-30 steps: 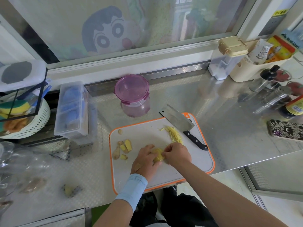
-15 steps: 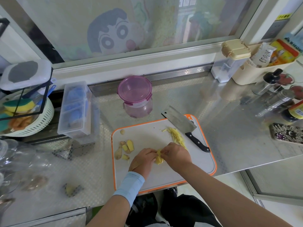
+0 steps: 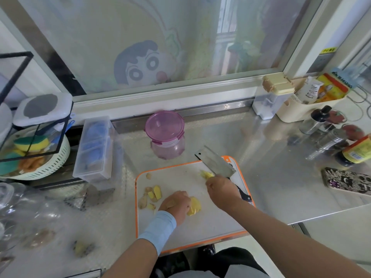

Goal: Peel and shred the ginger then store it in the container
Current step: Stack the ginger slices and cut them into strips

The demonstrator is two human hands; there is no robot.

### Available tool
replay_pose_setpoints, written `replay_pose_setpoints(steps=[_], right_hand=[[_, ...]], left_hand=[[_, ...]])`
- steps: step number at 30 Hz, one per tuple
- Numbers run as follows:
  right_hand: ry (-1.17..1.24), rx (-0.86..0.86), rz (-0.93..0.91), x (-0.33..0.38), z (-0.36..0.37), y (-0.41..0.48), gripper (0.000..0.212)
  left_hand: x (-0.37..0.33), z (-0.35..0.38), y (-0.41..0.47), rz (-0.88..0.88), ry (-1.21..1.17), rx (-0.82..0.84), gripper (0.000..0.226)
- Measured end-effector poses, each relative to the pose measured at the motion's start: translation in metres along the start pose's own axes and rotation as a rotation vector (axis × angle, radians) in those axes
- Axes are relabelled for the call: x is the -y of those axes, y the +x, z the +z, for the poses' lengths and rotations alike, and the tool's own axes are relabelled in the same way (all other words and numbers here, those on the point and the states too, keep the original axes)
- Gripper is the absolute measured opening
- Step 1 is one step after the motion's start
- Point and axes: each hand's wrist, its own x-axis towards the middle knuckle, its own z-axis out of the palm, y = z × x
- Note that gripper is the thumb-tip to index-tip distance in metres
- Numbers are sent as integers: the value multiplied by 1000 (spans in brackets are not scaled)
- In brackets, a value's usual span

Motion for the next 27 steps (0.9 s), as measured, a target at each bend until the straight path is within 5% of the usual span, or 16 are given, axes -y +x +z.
replay_pose_setpoints(steps=[4, 15, 22, 27], right_hand=[[-75, -41, 103, -29, -21, 18, 33], [-118, -56, 188, -28, -24, 17, 53], [-4, -211, 58, -4, -28, -16, 43], [9, -63, -5, 10, -4, -44, 40]], left_hand=[[-2, -8, 8, 131, 98, -5, 15], [10, -11, -3, 148, -83, -167, 12], [8, -7, -9, 278, -14, -254, 17], [14, -3, -9, 402, 73, -171, 51]])
